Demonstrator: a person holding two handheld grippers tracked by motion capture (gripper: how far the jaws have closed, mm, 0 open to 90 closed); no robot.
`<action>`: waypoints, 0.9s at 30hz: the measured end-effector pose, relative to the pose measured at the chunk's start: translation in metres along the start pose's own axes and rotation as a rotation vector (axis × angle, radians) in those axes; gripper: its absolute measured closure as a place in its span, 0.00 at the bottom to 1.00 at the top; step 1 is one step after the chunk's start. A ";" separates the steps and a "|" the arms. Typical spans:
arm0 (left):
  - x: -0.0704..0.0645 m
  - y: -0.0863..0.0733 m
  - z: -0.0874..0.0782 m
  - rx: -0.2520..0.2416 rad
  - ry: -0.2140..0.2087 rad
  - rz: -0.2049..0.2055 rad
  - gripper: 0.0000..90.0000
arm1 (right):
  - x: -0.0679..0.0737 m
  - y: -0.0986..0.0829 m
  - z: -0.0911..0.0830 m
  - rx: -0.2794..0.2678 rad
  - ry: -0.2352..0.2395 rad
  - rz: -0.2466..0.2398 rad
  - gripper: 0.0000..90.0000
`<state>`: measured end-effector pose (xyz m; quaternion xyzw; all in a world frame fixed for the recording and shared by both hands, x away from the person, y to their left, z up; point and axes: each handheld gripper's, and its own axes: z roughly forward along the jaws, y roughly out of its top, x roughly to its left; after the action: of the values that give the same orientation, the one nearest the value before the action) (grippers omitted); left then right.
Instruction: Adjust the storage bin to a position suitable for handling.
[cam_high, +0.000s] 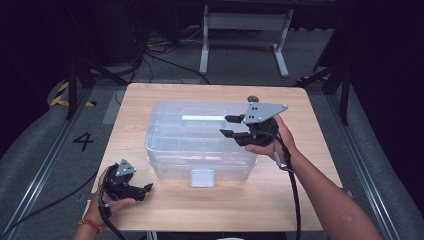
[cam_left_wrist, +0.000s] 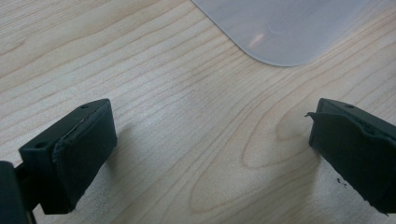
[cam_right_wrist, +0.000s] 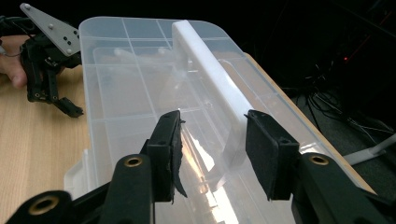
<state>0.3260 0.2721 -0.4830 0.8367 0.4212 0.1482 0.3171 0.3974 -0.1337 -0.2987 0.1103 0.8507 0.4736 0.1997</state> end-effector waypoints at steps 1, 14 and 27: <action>0.000 0.000 0.000 0.000 0.000 0.000 0.01 | 0.000 0.001 0.001 -0.001 -0.017 -0.007 0.63; 0.000 0.000 0.000 0.000 0.000 0.000 0.01 | -0.012 -0.001 0.020 0.069 -0.027 0.020 0.69; 0.001 -0.001 -0.001 -0.014 0.009 0.011 0.04 | -0.013 0.004 0.027 0.102 -0.041 0.004 0.83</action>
<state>0.3258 0.2736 -0.4827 0.8361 0.4169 0.1566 0.3203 0.4214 -0.1159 -0.3055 0.1318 0.8692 0.4279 0.2101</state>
